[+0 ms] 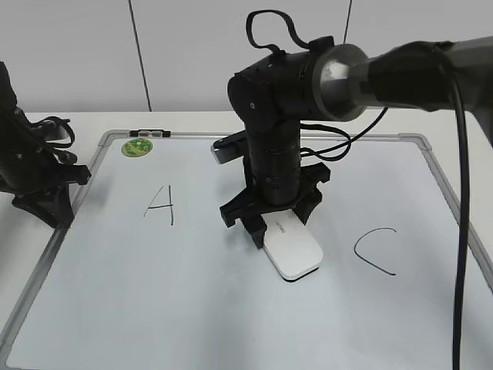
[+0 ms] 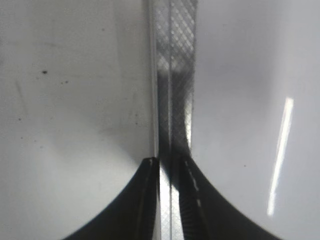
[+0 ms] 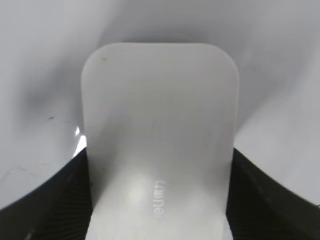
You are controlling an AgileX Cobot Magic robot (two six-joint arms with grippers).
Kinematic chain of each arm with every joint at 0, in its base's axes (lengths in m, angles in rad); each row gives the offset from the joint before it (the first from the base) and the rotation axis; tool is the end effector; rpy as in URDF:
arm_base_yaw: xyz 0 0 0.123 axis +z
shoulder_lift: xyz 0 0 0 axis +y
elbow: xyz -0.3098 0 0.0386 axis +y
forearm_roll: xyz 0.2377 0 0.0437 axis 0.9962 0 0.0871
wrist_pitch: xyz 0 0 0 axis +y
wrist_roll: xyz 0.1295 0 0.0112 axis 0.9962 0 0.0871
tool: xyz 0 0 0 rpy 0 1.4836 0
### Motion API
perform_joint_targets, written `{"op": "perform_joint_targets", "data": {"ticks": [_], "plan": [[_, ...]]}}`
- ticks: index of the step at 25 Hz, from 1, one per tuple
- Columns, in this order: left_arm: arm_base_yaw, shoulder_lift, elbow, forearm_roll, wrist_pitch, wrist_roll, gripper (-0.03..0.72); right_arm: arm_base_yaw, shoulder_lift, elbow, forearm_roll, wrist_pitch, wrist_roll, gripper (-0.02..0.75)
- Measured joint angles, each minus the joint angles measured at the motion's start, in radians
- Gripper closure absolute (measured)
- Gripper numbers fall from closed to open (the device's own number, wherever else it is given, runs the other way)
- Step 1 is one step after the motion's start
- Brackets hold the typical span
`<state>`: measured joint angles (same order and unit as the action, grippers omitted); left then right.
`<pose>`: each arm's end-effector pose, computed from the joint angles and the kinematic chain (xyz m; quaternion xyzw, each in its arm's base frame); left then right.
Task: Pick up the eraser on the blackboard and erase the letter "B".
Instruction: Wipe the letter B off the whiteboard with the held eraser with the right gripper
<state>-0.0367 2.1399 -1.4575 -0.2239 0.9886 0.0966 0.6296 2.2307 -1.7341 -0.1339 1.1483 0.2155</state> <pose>0.4100 -0.0392 0.1195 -0.0043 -0.9956 0.0931 0.0037 0.3748 0.2535 0.1403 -0.2316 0.9709 -0.0531 0.0311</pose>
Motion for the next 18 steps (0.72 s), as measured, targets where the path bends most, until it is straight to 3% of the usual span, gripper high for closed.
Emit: {"op": "perform_joint_targets", "data": {"ticks": [18], "plan": [[0.000, 0.000, 0.000, 0.000, 0.002, 0.000, 0.580, -0.013, -0.009, -0.010, 0.036, 0.015, -0.004, 0.222]]}}
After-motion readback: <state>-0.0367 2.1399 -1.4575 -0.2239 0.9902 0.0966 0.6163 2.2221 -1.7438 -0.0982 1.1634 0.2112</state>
